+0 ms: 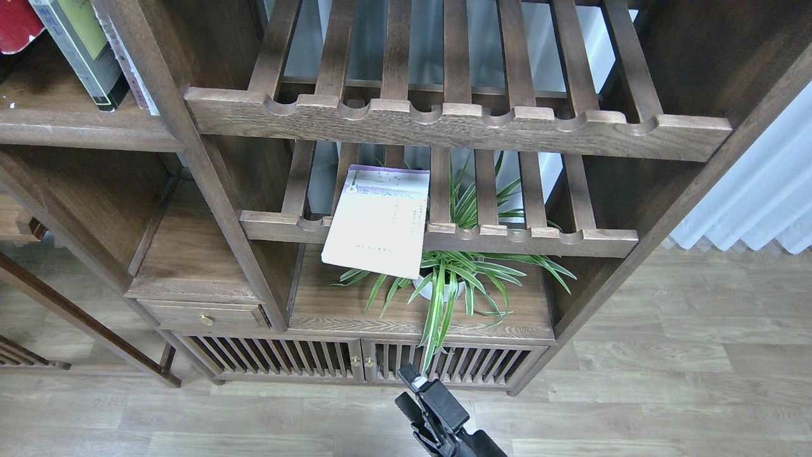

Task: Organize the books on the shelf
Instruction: 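Place the red book upright on the side shelf with the left gripper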

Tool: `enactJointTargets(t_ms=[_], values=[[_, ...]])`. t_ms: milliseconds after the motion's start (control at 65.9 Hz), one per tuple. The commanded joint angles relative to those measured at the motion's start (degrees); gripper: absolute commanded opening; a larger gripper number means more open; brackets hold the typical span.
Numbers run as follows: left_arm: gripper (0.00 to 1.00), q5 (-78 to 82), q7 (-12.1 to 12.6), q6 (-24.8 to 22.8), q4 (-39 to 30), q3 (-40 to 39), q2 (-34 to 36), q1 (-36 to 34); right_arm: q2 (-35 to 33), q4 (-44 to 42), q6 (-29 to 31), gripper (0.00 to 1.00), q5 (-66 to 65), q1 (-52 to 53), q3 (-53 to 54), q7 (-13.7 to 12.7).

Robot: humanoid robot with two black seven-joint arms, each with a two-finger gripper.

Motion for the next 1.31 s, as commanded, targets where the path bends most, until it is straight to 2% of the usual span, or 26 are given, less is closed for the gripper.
enactJointTargets(t_ms=[0, 152, 228, 289, 380, 623, 972, 1154, 1291], values=[[0.07, -0.01, 0.17, 0.0, 0.84, 2.63, -0.09, -1.73, 0.0, -0.01, -0.01, 0.99, 0.0, 0.0, 0.0, 0.0], [0.11, -0.1, 0.17, 0.0, 0.84, 4.39, -0.09, -2.61, 0.0, -0.01, -0.01, 0.99, 0.08, 0.0, 0.0, 0.0], [0.21, -0.71, 0.08, 0.0, 0.84, 4.65, -0.18, -2.61, 0.0, -0.01, -0.01, 0.99, 0.08, 0.09, 0.0, 0.0], [0.33, -1.32, -0.1, 0.0, 0.76, 4.91, -0.79, -2.43, 0.0, -0.01, -0.01, 0.99, 0.08, 0.09, 0.0, 0.0], [0.4, -3.6, -0.19, 0.0, 0.76, 5.09, -1.49, -1.91, 0.0, -0.01, -0.01, 0.99, 0.08, 0.09, 0.08, 0.0], [0.44, -9.76, -0.18, 0.0, 0.41, 7.64, -0.61, 0.02, 0.0, -0.01, -0.01, 0.99, 0.08, 0.09, 0.09, 0.0], [0.43, -17.41, -0.45, 0.0, -1.79, 5.0, 1.14, 2.84, 0.0, -0.09, -0.01, 0.99, 0.08, 0.09, 0.26, 0.09], [0.49, -21.54, -0.45, 0.0, -5.48, 4.39, 4.92, 9.77, 0.0, -0.35, -0.01, 0.99, 0.26, 0.18, 0.26, 0.09], [0.49, -25.58, -0.54, 0.0, -10.22, 2.64, 5.89, 15.75, 0.0, -1.06, -0.01, 0.99, 0.26, 0.44, 0.26, 0.09]])
